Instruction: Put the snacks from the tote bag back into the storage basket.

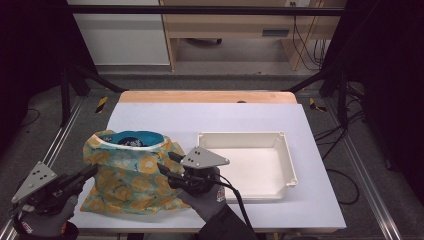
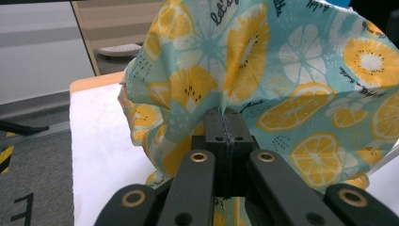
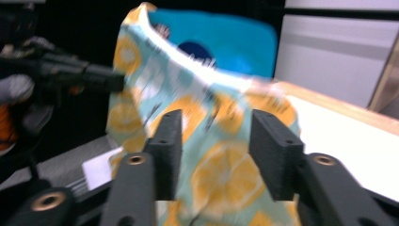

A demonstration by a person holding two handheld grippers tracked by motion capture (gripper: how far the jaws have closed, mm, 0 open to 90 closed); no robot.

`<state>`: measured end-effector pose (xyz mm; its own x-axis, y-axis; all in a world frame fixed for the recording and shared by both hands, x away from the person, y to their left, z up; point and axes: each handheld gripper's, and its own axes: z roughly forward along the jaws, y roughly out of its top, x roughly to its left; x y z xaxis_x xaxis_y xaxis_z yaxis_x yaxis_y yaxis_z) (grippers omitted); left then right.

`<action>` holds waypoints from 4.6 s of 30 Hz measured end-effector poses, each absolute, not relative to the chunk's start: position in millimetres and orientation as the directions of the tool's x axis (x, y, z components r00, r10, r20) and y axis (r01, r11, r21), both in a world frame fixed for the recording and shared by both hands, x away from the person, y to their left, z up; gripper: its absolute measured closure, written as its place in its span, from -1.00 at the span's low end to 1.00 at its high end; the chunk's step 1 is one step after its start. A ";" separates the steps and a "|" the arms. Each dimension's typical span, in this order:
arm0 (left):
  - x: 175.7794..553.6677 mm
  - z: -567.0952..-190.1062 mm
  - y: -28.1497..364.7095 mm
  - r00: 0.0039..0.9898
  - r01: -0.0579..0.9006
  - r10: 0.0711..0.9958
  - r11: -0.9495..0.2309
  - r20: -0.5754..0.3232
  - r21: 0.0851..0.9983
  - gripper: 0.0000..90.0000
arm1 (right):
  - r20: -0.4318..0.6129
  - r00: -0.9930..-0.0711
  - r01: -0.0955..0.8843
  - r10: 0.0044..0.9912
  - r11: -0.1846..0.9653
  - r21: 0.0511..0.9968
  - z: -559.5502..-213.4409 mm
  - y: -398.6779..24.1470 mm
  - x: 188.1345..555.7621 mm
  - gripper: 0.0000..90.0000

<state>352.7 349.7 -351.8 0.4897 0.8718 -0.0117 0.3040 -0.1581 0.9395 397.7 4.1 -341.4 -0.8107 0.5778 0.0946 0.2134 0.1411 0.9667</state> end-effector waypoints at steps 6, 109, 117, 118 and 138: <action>354.6 -354.7 347.8 0.487 0.313 0.873 -0.163 -0.011 0.936 1.00 | 0.090 -0.793 0.226 0.603 0.155 0.962 -345.0 14.3 409.1 -0.02; 359.0 -377.9 368.3 0.415 0.408 0.910 -0.160 -0.026 0.899 1.00 | 0.047 -0.774 0.263 0.632 0.253 0.931 -373.9 23.6 404.4 1.00; 358.7 -397.3 366.6 0.433 0.422 0.901 -0.174 -0.030 0.890 1.00 | 0.053 -0.770 0.285 0.636 0.270 0.920 -389.3 27.1 401.9 1.00; 358.8 -399.4 366.3 0.436 0.423 0.900 -0.177 -0.028 0.889 1.00 | 0.054 -0.770 0.288 0.635 0.271 0.918 -390.8 27.1 401.8 1.00; 364.0 -426.2 364.2 0.458 0.474 0.889 -0.227 -0.019 0.851 0.99 | 0.118 -0.757 0.366 0.643 0.267 0.892 -427.8 29.0 397.9 1.00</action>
<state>364.0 364.2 -426.2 0.4582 0.8887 -0.0185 0.4738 -0.2265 0.8510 397.9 29.0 -427.8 -0.7567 0.6430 0.1180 0.3659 0.2671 0.8915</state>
